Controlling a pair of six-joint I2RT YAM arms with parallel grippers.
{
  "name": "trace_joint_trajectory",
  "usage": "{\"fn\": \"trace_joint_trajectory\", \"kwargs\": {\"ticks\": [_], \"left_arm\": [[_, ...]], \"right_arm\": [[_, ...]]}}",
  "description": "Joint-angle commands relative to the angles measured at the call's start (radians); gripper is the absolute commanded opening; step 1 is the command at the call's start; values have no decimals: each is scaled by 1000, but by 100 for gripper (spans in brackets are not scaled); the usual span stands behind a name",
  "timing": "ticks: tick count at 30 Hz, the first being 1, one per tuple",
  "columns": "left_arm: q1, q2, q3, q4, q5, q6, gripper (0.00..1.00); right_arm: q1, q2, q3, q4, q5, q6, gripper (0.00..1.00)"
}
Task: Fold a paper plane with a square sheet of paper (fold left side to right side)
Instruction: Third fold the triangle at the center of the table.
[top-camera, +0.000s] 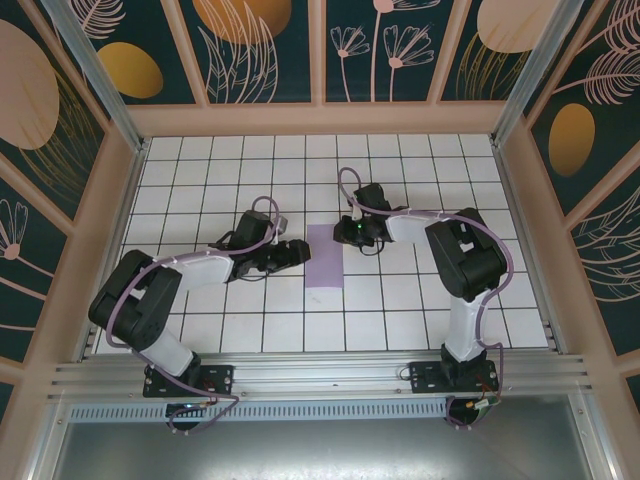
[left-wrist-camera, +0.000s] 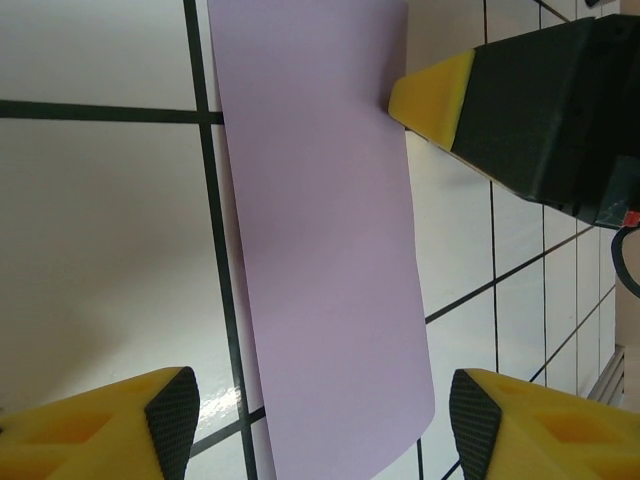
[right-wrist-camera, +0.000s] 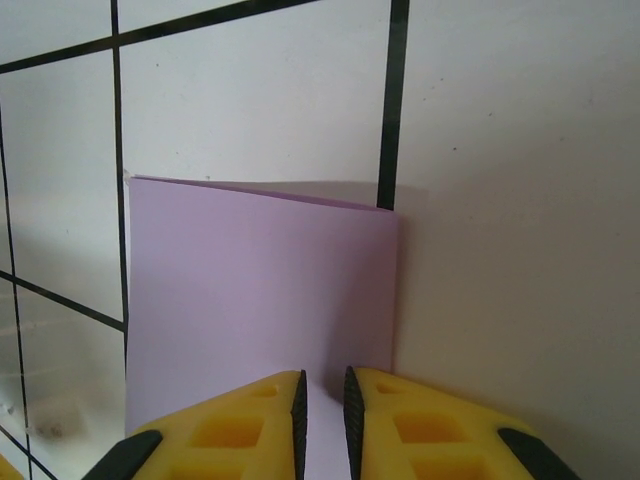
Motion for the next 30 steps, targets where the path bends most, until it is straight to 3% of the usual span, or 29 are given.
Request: {"fn": "trace_joint_trajectory", "kwargs": {"ticks": [1, 9, 15, 30], "left_arm": [[-1, 36, 22, 38, 48, -23, 68], [-18, 88, 50, 36, 65, -41, 66], [-34, 95, 65, 27, 69, -44, 56], [-57, 157, 125, -84, -18, -16, 61]], "right_arm": [[6, 18, 8, -58, 47, -32, 19], [9, 22, 9, -52, 42, -34, 16], [10, 23, 4, -45, 38, -33, 16], [11, 23, 13, -51, 38, -36, 16]]}}
